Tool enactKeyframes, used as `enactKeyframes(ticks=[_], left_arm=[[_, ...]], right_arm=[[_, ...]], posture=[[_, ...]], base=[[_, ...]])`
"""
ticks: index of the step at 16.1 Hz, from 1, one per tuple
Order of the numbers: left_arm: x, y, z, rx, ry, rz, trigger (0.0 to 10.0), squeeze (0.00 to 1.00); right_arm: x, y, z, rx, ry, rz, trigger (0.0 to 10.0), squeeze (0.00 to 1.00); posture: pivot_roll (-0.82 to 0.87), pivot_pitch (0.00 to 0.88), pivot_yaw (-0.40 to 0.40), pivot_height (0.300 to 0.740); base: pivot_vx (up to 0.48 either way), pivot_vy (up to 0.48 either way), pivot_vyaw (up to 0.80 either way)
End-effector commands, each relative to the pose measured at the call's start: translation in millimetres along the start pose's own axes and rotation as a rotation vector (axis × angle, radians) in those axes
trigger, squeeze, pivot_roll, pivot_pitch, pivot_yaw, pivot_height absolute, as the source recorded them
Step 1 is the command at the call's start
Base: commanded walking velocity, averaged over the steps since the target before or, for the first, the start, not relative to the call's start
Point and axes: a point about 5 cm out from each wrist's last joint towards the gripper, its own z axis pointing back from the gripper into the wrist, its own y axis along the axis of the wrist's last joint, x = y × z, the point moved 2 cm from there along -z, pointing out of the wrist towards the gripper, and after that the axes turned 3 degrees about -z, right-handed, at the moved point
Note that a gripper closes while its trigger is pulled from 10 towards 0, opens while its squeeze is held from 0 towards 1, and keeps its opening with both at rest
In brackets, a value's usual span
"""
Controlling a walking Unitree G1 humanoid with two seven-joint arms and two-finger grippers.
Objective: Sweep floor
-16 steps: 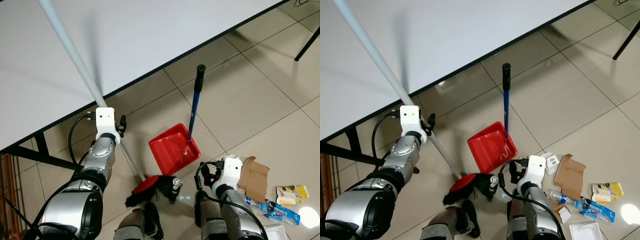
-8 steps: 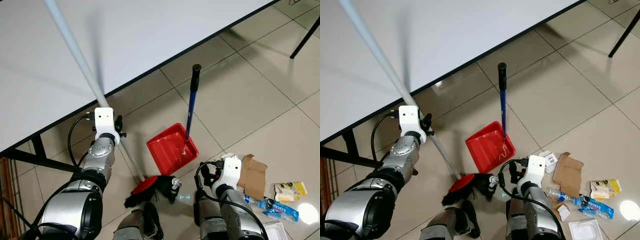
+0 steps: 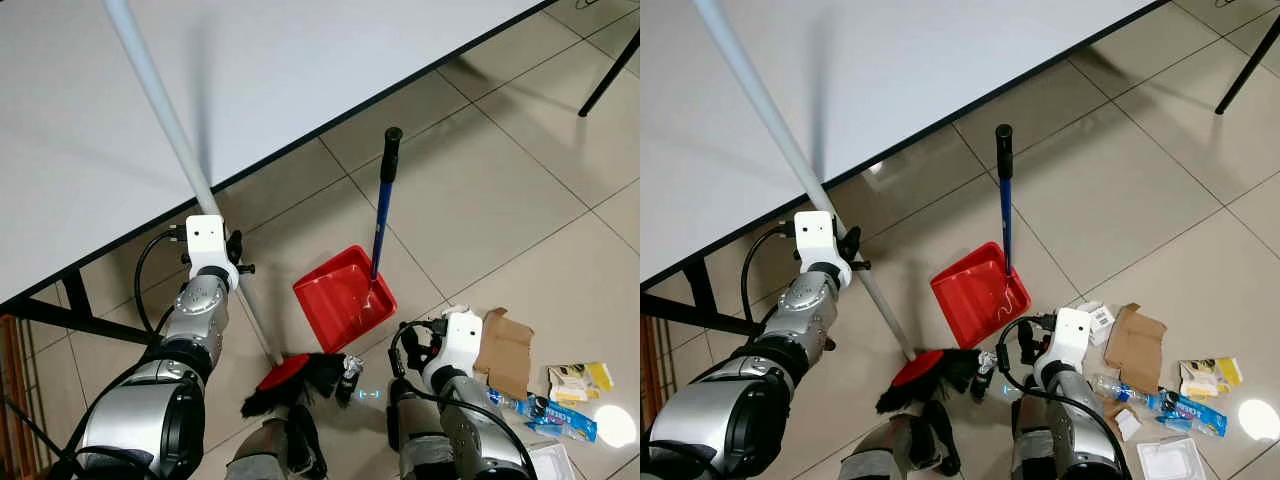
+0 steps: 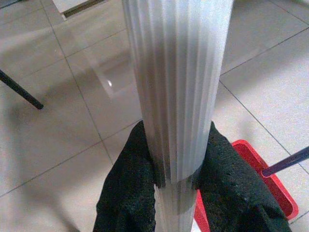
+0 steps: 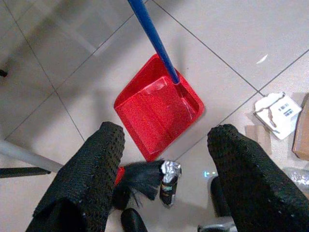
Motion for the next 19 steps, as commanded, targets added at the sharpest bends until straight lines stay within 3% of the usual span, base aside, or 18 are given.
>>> enactKeyframes(ticks=[1, 8, 10, 12, 19], left_arm=[[-10.9, -4, 1.7, -0.015, 0.022, -0.001, 0.0, 0.00], [-19.1, 6, 1.1, 0.044, 0.048, -0.033, 0.0, 0.00], [-30.7, 8, 3.1, 0.070, 0.122, -0.111, 0.0, 0.00], [-43.1, 4, 7.1, 0.069, 0.185, -0.133, 0.0, 0.00], [-45.5, -15, 19.3, 0.075, 0.122, -0.096, 0.3, 0.00]], right_arm=[[-0.2, -12, 2.3, -0.048, -0.006, -0.019, 10.0, 0.00], [-2.1, 0, -9.1, -0.031, 0.006, -0.011, 10.0, 0.00], [-3.1, 6, -13.8, -0.021, 0.012, -0.007, 10.0, 0.00], [-4.2, 12, -18.9, -0.013, 0.017, -0.006, 10.0, 0.00], [-9.8, 34, -34.7, 0.021, 0.037, 0.007, 10.0, 0.00]], posture=[[-0.31, 0.326, 0.179, 0.740], [-0.29, 0.271, 0.170, 0.740], [-0.28, 0.250, 0.167, 0.740], [-0.27, 0.228, 0.166, 0.740], [-0.24, 0.147, 0.154, 0.740]], base=[[0.000, 0.000, 0.00], [0.000, 0.000, 0.00], [0.000, 0.000, 0.00], [0.000, 0.000, 0.00], [0.000, 0.000, 0.00]])
